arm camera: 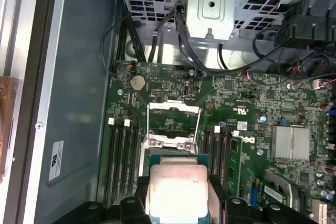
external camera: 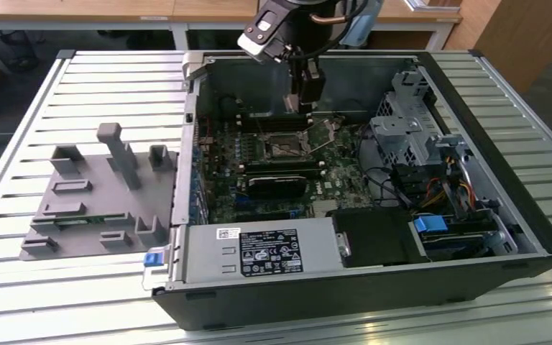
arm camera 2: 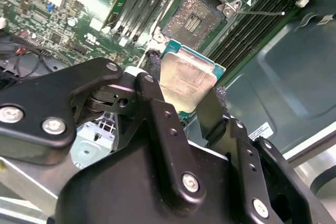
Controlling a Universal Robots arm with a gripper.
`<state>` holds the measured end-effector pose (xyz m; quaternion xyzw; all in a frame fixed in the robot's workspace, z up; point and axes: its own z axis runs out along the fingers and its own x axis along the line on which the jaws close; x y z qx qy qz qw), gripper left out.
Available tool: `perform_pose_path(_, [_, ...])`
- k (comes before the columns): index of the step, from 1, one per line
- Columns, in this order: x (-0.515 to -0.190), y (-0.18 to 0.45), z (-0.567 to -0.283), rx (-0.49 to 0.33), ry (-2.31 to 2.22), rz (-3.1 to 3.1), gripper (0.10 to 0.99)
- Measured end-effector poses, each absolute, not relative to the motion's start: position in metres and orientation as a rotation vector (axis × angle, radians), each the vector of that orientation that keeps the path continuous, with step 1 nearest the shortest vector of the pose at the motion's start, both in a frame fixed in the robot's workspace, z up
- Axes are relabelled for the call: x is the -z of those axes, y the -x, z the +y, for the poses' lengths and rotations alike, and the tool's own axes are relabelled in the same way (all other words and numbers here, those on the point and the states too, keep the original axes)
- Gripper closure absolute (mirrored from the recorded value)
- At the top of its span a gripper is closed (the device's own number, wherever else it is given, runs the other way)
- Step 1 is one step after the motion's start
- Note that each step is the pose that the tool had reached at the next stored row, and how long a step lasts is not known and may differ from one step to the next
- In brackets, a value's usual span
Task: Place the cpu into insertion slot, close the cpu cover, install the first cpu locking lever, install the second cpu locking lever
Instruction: 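Place the cpu into insertion slot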
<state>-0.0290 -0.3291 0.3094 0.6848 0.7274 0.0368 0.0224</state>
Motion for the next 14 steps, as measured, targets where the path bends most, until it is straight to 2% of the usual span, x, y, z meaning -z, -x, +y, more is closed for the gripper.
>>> perform_pose_path(14, [-0.2986, 0.0292, -0.3258, -0.114, -2.134, 2.242, 0.561])
